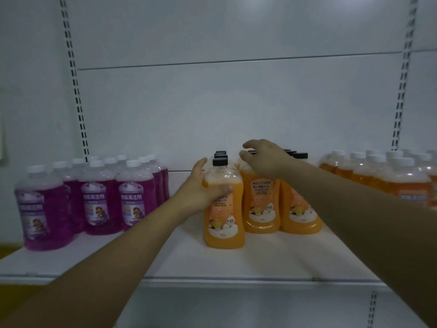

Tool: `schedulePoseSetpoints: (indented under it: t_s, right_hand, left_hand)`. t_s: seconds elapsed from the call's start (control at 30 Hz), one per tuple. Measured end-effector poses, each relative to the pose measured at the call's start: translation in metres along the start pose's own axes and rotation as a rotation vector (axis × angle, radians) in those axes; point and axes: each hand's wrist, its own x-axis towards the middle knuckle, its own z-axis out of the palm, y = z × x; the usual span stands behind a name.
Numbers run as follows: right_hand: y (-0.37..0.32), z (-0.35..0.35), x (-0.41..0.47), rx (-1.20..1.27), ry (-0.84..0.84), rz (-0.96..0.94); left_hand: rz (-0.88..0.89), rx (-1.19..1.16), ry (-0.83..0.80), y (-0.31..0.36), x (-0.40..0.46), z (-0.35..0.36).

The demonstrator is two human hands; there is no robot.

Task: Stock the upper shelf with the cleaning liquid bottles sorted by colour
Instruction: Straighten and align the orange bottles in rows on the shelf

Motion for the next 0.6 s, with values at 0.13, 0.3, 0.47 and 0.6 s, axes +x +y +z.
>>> schedulePoseSetpoints:
  t_s: [0.13, 0.3, 0.47, 0.6]
  right_hand:
    - [0.003, 0.001, 0.003, -0.105, -0.081, 0.037]
    - [0.007, 0.003, 0.003, -0.131, -0.076, 0.018]
    - [0.006, 0.0, 0.0, -0.129, -0.086, -0.004]
    - [0.012, -0.014, 0.0, -0.074, -0.031, 0.013]
  left_hand:
    - [-0.007, -0.013, -0.041, 0.002, 0.007, 0.004]
    - [-0.012, -0.054, -0.037, -0.001, 0.006, 0.007]
    - [-0.018, -0.001, -0.053, 0.003, 0.004, 0.004]
    - [0.011, 0.13, -0.043, 0.013, 0.001, -0.003]
